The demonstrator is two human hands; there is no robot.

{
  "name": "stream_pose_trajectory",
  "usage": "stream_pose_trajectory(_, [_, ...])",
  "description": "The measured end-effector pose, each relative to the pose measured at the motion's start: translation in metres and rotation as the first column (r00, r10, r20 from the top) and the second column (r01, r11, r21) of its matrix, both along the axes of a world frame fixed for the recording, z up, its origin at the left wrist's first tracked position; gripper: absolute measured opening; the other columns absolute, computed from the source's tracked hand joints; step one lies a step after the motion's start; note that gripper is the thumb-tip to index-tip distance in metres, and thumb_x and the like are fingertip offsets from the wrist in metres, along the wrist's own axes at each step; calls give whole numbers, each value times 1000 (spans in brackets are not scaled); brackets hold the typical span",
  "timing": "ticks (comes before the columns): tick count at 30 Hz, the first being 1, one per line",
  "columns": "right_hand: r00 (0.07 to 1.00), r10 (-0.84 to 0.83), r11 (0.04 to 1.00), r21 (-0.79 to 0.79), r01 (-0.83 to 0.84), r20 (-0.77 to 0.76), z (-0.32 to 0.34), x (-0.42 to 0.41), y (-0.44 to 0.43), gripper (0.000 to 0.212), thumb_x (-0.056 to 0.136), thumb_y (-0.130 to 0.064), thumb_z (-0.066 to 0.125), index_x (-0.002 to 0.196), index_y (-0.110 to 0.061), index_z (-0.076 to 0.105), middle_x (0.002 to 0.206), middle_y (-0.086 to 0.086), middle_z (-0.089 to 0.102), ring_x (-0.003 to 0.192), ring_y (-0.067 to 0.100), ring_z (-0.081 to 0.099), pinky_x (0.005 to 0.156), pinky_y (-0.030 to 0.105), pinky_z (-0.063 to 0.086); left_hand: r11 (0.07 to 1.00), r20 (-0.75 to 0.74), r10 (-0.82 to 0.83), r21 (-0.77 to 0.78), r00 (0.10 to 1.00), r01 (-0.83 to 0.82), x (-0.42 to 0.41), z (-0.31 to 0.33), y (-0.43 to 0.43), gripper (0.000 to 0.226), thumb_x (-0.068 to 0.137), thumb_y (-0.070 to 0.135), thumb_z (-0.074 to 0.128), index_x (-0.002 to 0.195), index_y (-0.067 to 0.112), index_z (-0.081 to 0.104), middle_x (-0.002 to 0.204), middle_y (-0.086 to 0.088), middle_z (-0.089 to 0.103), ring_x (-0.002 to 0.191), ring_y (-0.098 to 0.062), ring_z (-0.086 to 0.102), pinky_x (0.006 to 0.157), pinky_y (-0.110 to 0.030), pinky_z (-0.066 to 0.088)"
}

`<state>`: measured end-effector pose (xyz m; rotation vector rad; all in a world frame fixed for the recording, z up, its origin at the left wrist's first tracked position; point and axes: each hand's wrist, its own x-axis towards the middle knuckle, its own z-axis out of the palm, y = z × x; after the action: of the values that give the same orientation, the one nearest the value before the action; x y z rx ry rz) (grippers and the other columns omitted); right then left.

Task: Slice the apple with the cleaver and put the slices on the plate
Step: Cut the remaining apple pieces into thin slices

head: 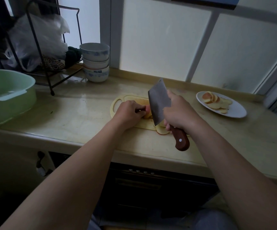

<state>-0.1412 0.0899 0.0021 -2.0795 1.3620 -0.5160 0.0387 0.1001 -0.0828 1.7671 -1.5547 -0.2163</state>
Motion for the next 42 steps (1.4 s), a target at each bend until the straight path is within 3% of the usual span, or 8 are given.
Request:
stream_pose_trajectory(2, [1000, -1, 1000, 5, 1, 7, 0, 0, 1, 92, 89, 5, 39, 168, -31, 7, 115, 19, 70, 47, 13, 67, 50, 27, 54, 1000, 2, -1, -1, 1000, 1, 0, 1, 1, 27, 96, 27, 65, 122, 26, 73, 95, 6, 63, 87, -14, 55, 73, -24, 36])
stream_pose_trajectory(6, [1000, -4, 1000, 25, 3, 27, 0, -1, 2, 90, 92, 4, 40, 168, -33, 8, 87, 15, 73, 47, 13, 67, 49, 27, 53, 1000, 16, -10, 2, 1000, 10, -1, 2, 2, 26, 96, 26, 65, 121, 25, 74, 98, 1, 68, 88, -18, 58, 74, -29, 41])
stream_pose_trajectory(9, [1000, -7, 999, 35, 6, 30, 1, -1, 5, 89, 94, 3, 41, 168, -33, 9, 84, 14, 73, 47, 13, 66, 48, 26, 52, 1000, 12, -13, -1, 1000, 13, -1, 2, 2, 26, 96, 25, 65, 120, 24, 74, 101, -2, 70, 91, -21, 60, 76, -30, 45])
stream_pose_trajectory(24, [995, 34, 993, 113, -24, -91, 22, -10, 14, 84, 91, 7, 39, 165, -26, 18, 68, 15, 73, 55, 24, 69, 52, 34, 57, 1000, -1, -18, 3, 1000, 18, 0, 1, 1, 24, 97, 24, 64, 119, 24, 75, 93, 5, 64, 87, -15, 57, 69, -23, 36])
stream_pose_trajectory(31, [986, 73, 993, 103, -58, -151, 26, -4, 11, 73, 90, 12, 38, 157, -15, 32, 78, 24, 74, 62, 29, 68, 64, 44, 61, 1000, -43, -6, 14, 999, 7, 0, 2, -1, 24, 97, 24, 65, 120, 25, 74, 97, 7, 66, 89, -11, 55, 73, -20, 37])
stream_pose_trajectory(34, [983, 86, 990, 123, -67, -163, 17, 6, 11, 64, 91, 11, 42, 150, -13, 41, 76, 20, 74, 57, 23, 68, 60, 38, 60, 1000, -66, -3, 3, 998, 3, -1, 1, -2, 24, 96, 25, 67, 119, 26, 74, 93, 9, 65, 85, -9, 54, 73, -21, 36])
stream_pose_trajectory(37, [986, 69, 993, 106, -53, -152, 0, 18, 11, 69, 93, 7, 43, 156, -20, 35, 93, 18, 70, 45, 15, 63, 43, 26, 51, 1000, -59, -10, -7, 998, 10, 0, 1, -3, 25, 96, 26, 67, 120, 25, 74, 88, 11, 61, 79, -6, 51, 64, -15, 33])
stream_pose_trajectory(42, [991, 56, 994, 95, -45, -125, -4, 22, 1, 67, 94, 5, 41, 156, -21, 35, 96, 19, 70, 44, 15, 63, 43, 25, 50, 1000, -47, -18, -6, 999, 18, 2, 0, -3, 26, 95, 28, 68, 120, 25, 74, 88, 10, 61, 87, -14, 56, 72, -21, 38])
